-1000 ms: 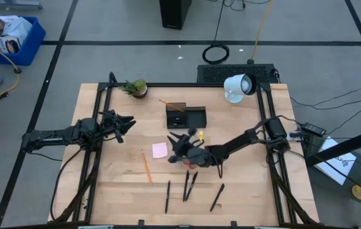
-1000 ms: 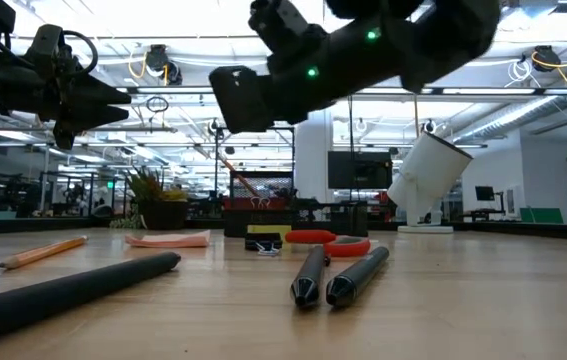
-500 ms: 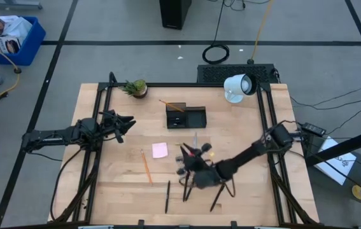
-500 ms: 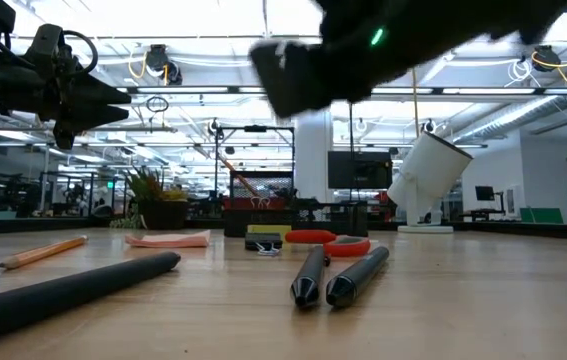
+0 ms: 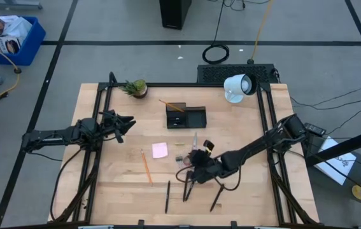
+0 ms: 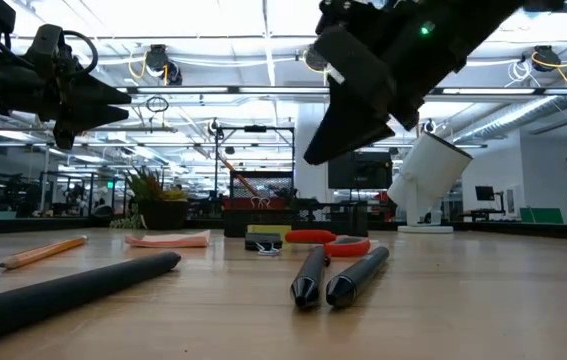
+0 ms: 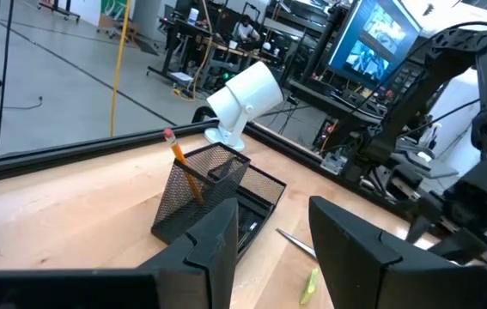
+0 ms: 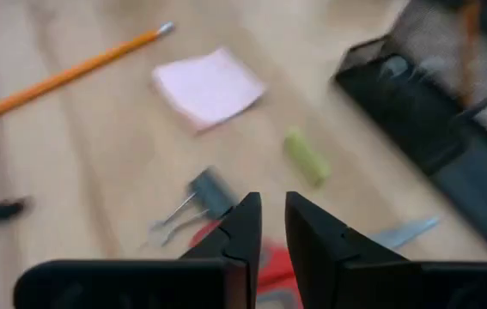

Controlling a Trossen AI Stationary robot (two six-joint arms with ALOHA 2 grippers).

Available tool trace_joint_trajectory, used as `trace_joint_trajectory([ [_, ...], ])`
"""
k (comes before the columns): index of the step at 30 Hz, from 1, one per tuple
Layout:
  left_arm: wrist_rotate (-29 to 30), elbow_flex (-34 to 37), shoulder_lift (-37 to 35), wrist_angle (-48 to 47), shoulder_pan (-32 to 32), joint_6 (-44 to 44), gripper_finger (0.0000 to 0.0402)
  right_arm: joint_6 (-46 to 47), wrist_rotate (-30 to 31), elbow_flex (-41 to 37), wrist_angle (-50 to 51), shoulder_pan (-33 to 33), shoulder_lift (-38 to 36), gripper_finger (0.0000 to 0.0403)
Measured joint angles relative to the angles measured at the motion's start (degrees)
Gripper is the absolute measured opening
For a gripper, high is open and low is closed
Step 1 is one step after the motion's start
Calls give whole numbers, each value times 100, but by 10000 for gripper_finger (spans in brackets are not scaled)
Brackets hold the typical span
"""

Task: Pick and place office supplies into organizer
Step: Put the scissor into the mesh organizer

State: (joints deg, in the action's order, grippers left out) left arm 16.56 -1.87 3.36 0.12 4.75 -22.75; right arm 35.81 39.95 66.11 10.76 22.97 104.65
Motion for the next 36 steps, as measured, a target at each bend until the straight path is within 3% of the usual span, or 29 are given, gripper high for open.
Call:
trace_joint_trajectory([
  [6,0,0,0,2,-1,1,147,204,-1370,17,809,-268,-328,45],
  [13,0,0,1,2,0,1,147,752,-3736,63,2689,-775,-594,57],
  [19,0,0,0,2,0,1,147,363,-4182,267,3681,-1287,-600,93],
  [24,2,0,0,0,0,1,147,-361,-4601,1193,3736,-1478,-337,149],
  [27,2,0,0,0,0,0,147,-759,-5149,1833,3605,-1487,-9,175],
  [31,2,0,2,0,0,1,147,-2108,-5211,2103,3171,-1196,248,180],
  [36,2,0,2,2,0,1,147,-2643,-5216,2121,3016,-984,524,167],
])
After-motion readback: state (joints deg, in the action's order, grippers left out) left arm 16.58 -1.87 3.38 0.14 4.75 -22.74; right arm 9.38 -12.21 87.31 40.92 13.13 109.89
